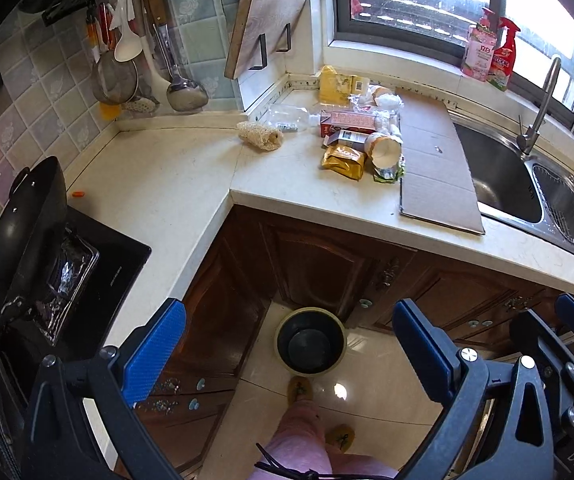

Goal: Collect trash
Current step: 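Grasp the mesh loofah roll with left tool while right tool grasps yellow snack bag, then carry loofah and yellow bag down to the floor bin and release both, then raise both tools back toward the counter trash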

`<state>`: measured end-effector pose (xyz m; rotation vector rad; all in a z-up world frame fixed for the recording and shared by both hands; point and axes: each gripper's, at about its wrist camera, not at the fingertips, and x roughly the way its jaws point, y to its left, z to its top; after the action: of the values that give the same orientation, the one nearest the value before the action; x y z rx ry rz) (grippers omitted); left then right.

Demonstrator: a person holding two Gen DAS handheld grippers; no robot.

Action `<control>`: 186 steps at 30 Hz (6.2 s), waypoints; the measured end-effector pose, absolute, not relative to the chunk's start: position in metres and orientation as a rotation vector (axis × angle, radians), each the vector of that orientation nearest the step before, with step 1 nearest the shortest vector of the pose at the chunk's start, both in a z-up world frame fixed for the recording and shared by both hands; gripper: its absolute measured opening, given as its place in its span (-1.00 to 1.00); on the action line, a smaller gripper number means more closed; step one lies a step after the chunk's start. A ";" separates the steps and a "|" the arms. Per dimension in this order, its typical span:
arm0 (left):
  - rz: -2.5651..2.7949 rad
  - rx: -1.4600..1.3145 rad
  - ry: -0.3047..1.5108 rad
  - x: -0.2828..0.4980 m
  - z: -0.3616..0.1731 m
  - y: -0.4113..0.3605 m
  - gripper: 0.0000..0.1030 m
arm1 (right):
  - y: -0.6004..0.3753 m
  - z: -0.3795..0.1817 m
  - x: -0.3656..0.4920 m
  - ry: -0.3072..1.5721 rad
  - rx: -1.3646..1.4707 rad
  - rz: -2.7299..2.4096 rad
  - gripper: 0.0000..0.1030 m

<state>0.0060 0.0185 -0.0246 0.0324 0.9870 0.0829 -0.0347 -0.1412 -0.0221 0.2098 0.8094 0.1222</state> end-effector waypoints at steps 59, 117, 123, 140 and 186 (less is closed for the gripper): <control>-0.075 -0.666 1.187 0.427 -0.217 0.167 -0.17 | -0.004 -0.163 0.321 1.019 -0.298 0.221 -0.23; -0.209 0.023 1.484 0.118 -0.495 0.066 -0.44 | -0.077 -0.476 0.150 1.279 0.474 0.223 -0.29; -0.221 0.093 1.480 0.130 -0.546 0.067 0.14 | -0.081 -0.540 0.164 1.341 0.571 0.180 -0.16; -0.170 0.114 1.442 0.110 -0.436 0.068 0.16 | -0.089 -0.419 0.103 1.303 0.467 0.200 -0.10; -0.124 0.138 0.830 0.044 -0.018 0.005 0.54 | -0.165 -0.026 0.018 0.690 0.219 0.279 0.04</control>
<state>0.0438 0.0052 -0.0178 0.1376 0.8304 -0.1244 0.0182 -0.1649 -0.0261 0.2187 0.6900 0.2790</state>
